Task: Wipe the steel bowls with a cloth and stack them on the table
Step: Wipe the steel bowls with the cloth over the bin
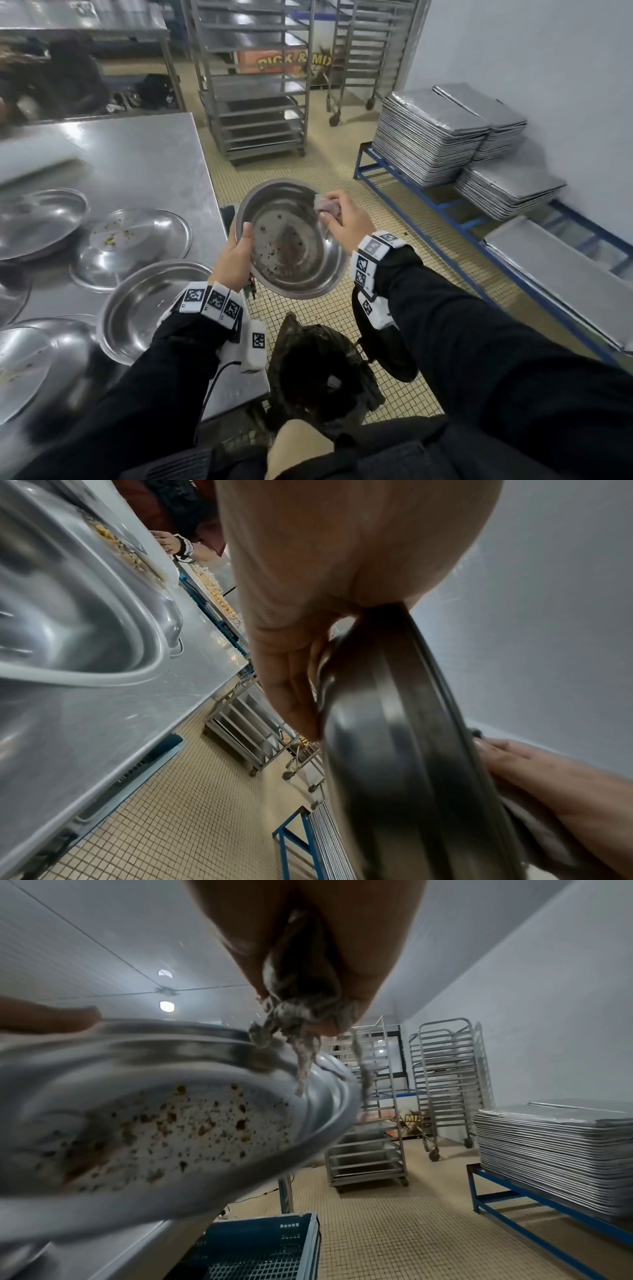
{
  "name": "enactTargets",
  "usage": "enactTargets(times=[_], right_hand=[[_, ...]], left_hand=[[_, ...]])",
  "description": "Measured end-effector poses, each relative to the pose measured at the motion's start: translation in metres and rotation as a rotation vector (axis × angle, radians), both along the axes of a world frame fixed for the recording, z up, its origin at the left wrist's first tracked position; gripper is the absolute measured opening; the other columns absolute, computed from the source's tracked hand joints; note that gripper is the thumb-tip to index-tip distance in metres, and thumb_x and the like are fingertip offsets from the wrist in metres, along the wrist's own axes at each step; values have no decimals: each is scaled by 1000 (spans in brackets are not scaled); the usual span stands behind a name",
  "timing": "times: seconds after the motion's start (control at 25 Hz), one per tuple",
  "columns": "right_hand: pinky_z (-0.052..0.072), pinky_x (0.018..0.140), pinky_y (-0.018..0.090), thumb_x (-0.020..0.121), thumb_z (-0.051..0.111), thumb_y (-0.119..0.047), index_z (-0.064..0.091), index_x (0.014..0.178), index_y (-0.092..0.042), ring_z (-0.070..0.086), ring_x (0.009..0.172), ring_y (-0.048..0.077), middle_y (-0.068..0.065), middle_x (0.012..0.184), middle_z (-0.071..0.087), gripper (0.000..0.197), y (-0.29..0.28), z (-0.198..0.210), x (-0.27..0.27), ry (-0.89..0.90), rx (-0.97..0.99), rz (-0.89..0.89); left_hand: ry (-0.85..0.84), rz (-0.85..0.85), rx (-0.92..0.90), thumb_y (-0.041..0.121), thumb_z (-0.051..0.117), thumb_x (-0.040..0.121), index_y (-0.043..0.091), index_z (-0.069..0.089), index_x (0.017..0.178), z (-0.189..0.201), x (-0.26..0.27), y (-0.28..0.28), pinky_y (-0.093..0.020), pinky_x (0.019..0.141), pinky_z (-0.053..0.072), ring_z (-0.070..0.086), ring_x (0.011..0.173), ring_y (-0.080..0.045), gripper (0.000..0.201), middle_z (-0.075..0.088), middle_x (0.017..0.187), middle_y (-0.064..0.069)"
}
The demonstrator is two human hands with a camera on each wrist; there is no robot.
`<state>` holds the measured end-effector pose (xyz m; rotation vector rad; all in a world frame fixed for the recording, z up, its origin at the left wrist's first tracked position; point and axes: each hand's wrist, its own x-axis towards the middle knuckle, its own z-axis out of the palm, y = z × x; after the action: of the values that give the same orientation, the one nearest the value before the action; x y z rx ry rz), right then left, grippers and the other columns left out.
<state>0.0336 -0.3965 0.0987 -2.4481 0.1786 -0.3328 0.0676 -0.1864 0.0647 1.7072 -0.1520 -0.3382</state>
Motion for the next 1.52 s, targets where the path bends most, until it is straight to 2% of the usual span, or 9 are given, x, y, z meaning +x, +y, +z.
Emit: enactTargets(times=[0.08,0.16,0.28,0.64,0.88,1.16,1.28,1.4,1.52], right_hand=[[36,84,17,87,64,-20,56,121,-8,56,102,21,9,113,59,36,3,-6,21,-49,-52,58],[31,86,15,84,67,-17,60,120,-7,53,108,23,11,116,55,37,7,-11,38,-46,-96,84],[43,90,24,84,65,-7,63,118,-3,57,105,27,15,118,57,35,23,-20,47,-75,-37,196],[44,96,35,86,60,-10,63,118,-5,57,103,30,16,116,60,32,38,-57,14,75,-225,518],[48,87,21,88,58,-5,63,114,-6,57,97,15,6,111,59,27,-7,-16,37,-218,-48,138],[41,93,32,90,51,-6,49,129,1,55,105,36,21,126,50,39,-12,-30,57,5,-350,126],[41,91,29,97,44,-16,43,138,-13,55,109,30,16,127,53,41,0,-51,51,146,-314,192],[42,95,33,95,48,-11,52,133,-19,52,115,29,11,126,55,39,9,-66,53,236,-218,277],[40,83,21,95,52,-16,58,128,-20,57,105,24,7,118,61,34,7,-70,52,210,-280,359]], left_hand=[[-11,-65,-40,57,31,96,29,32,144,5,3,-2,-46,94,51,59,112,-28,56,57,126,-11],[-20,-123,-13,71,37,86,35,33,142,9,7,-4,-52,96,49,60,112,-30,66,59,127,-10],[-30,-150,5,81,45,75,38,36,139,6,18,-4,-54,98,47,61,112,-30,78,60,126,-9],[-139,-57,-15,45,34,99,23,30,148,7,24,-4,-32,94,49,54,118,-22,54,53,131,-8],[-157,-129,24,49,38,97,25,50,127,21,40,-3,-44,86,56,69,95,-24,41,68,108,-8],[-257,-9,61,28,39,103,13,47,135,30,53,-16,-9,60,48,63,88,-11,37,62,99,2],[-324,17,105,32,37,103,15,43,140,27,60,-17,-14,71,47,60,100,-17,41,62,115,-4],[-366,21,112,36,37,103,17,43,140,20,65,-17,-37,83,55,63,97,-23,43,65,109,-8],[-376,15,123,37,36,102,24,38,144,12,68,-20,-47,95,50,59,114,-26,44,60,124,-8]])
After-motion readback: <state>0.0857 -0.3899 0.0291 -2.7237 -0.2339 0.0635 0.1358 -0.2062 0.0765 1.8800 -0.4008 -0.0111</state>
